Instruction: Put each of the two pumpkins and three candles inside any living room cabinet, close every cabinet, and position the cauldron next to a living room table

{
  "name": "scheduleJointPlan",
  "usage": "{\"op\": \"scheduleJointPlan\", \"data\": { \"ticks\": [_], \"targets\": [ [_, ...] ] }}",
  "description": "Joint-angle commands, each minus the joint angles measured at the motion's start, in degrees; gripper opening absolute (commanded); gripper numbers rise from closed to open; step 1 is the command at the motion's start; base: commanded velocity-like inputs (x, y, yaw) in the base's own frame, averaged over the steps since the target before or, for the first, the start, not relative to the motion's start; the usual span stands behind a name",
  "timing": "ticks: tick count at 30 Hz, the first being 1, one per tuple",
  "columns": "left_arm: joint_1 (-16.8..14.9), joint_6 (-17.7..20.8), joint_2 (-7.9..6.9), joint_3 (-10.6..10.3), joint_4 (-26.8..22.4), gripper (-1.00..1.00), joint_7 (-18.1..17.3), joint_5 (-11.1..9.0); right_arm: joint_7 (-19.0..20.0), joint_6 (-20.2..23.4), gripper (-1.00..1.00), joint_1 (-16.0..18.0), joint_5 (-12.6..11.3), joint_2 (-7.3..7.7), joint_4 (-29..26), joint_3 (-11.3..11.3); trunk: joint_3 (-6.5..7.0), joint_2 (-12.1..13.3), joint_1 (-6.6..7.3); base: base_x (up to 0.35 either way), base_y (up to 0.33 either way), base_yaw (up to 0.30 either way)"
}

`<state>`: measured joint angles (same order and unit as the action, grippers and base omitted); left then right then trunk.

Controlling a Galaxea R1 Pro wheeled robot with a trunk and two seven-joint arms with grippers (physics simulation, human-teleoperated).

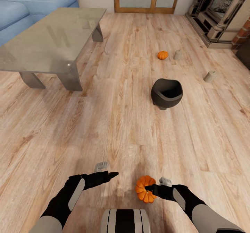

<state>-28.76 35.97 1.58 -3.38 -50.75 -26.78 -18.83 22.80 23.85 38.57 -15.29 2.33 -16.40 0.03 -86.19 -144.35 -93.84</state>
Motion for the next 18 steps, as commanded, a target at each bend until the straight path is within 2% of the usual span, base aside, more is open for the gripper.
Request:
{"op": "scheduleJointPlan", "data": {
  "ticks": [1,18],
  "targets": [
    [-0.03,0.48,0.0,0.03,-0.05,1.0,0.06,-0.33,-0.7,0.11,-1.0,0.01,0.7,0.05,-0.12,0.33,0.19,0.0,0.02,0.0,0.0,0.0],
    [0.0,0.63,-0.22,0.13,-0.05,1.0,0.1,-0.33,-0.56,0.15,-1.0,0.01,0.7,0.05,-0.12,0.49,3.96,0.23,0.46,0.0,0.0,0.0]
  ]
}}
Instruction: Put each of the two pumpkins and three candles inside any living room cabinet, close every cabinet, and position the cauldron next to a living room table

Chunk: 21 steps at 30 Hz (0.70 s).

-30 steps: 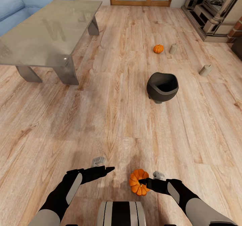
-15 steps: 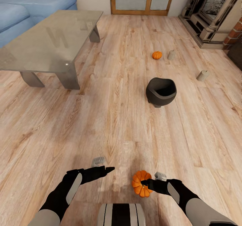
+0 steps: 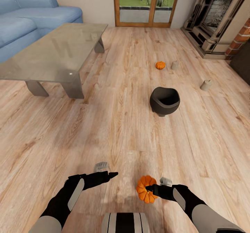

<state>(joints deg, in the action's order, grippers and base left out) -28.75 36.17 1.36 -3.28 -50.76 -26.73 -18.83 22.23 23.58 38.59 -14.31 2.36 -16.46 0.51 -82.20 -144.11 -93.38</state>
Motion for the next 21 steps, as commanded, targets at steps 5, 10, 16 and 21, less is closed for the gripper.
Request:
{"op": "scheduleJointPlan", "data": {
  "ticks": [5,10,16,21],
  "targets": [
    [-0.05,0.53,-1.51,0.17,-0.04,1.0,-0.04,-0.33,0.08,0.42,-1.0,0.0,-0.28,0.05,-0.49,0.09,1.08,0.06,0.14,0.0,0.0,0.0],
    [-0.07,0.58,-2.33,0.39,-0.04,1.0,-0.09,-0.33,0.13,0.66,-1.0,0.0,-0.27,0.14,-5.53,0.05,2.19,0.12,0.26,0.0,0.0,0.0],
    [-0.08,0.69,-2.57,0.55,-0.04,1.0,-0.1,-0.33,0.18,1.23,-1.0,0.0,-0.33,1.38,-9.58,0.17,3.52,0.2,0.42,0.0,0.0,0.0],
    [-0.13,0.74,-2.59,0.64,-0.04,1.0,0.0,-0.33,0.15,2.98,-1.0,0.0,-0.29,1.91,-12.68,0.28,4.62,0.27,0.55,0.0,0.0,0.0]
  ]
}}
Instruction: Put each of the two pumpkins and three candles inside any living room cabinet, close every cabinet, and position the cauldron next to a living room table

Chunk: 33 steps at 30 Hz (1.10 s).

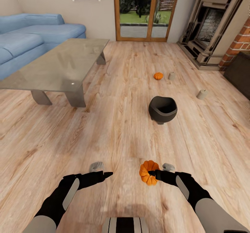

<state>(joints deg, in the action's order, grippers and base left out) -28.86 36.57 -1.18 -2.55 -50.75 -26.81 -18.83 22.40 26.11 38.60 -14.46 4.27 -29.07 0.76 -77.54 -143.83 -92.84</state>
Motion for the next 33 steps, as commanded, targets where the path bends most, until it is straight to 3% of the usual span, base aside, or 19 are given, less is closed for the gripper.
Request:
{"op": "scheduleJointPlan", "data": {
  "ticks": [1,2,4,9,12,13,16,22,27,33],
  "targets": [
    [-0.03,0.35,-0.05,-0.1,-0.05,1.0,0.09,-0.33,-0.03,1.06,-1.0,-0.01,-0.14,0.01,-0.67,0.02,0.18,0.0,0.03,0.0,0.0,0.0],
    [-0.05,0.35,-0.05,-0.09,-0.05,1.0,0.09,-0.33,-0.11,4.34,-1.0,-0.01,-0.14,0.03,-3.95,0.03,0.41,0.02,0.06,0.0,0.0,0.0],
    [-0.05,0.35,-0.05,-0.09,-0.05,1.0,0.09,-0.33,-0.2,6.41,-1.0,-0.01,-0.14,0.04,-7.01,0.03,0.85,0.04,0.11,0.0,0.0,0.0],
    [-0.15,0.35,-0.05,-0.09,-0.05,1.0,0.5,-0.33,-0.44,8.2,-1.0,-0.01,-0.13,-0.01,-11.99,0.03,1.96,0.11,0.24,0.0,0.0,0.0],
    [-1.57,0.35,-0.26,0.51,-0.05,1.0,2.18,-0.33,-0.5,10.99,-1.0,-0.01,-0.07,-0.01,-15.63,0.03,2.62,0.15,0.31,0.0,0.0,0.0],
    [-2.27,0.35,-0.36,0.91,-0.05,1.0,2.72,-0.33,-0.51,12.8,-1.0,-0.01,-0.05,-0.04,-19.4,0.03,2.84,0.16,0.34,0.0,0.0,0.0],
    [-2.43,0.35,-0.42,1.21,-0.05,1.0,2.83,-0.33,-0.51,14.48,-1.0,-0.01,-0.08,-0.04,-21.75,0.03,3.51,0.2,0.42,0.0,0.0,0.0],
    [-2.51,0.4,-0.58,3.13,-0.05,1.0,2.73,-0.36,-0.51,16.78,-1.0,-0.01,-0.05,-0.02,-24.99,-0.05,4.84,0.28,0.57,0.0,0.0,0.0],
    [-2.51,0.36,-1.81,3.18,0.08,1.0,2.79,-0.34,-0.51,16.93,-1.0,-0.09,-0.06,-0.05,-25.21,-0.07,5.95,0.35,0.7,0.0,0.0,0.0],
    [-2.51,0.39,-2.3,2.89,0.12,1.0,2.79,-0.25,-0.53,17.0,-1.0,-0.1,-0.05,0.05,-25.27,-0.02,7.27,0.43,0.86,0.0,0.0,0.0]
  ]
}}
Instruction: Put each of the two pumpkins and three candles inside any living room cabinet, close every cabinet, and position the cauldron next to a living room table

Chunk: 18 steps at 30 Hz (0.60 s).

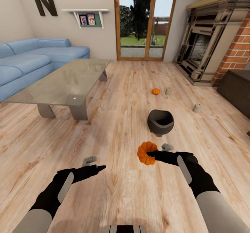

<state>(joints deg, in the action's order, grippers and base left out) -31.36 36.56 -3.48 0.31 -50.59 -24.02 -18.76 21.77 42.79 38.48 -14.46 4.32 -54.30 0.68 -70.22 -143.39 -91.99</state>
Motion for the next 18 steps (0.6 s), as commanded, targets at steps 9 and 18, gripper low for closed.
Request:
{"op": "scheduleJointPlan", "data": {
  "ticks": [9,18],
  "targets": [
    [-0.02,4.6,-4.31,0.39,-0.48,1.0,-0.04,-0.31,0.04,0.22,-1.0,0.03,0.05,0.21,-0.42,0.04,2.34,0.11,0.24,0.0,0.0,0.0],
    [-0.02,4.92,-5.85,0.32,-0.09,1.0,0.03,-0.24,0.03,0.23,-1.0,0.02,0.05,0.31,-0.77,0.04,4.88,2.55,1.63,0.0,0.0,0.0]
  ]
}}
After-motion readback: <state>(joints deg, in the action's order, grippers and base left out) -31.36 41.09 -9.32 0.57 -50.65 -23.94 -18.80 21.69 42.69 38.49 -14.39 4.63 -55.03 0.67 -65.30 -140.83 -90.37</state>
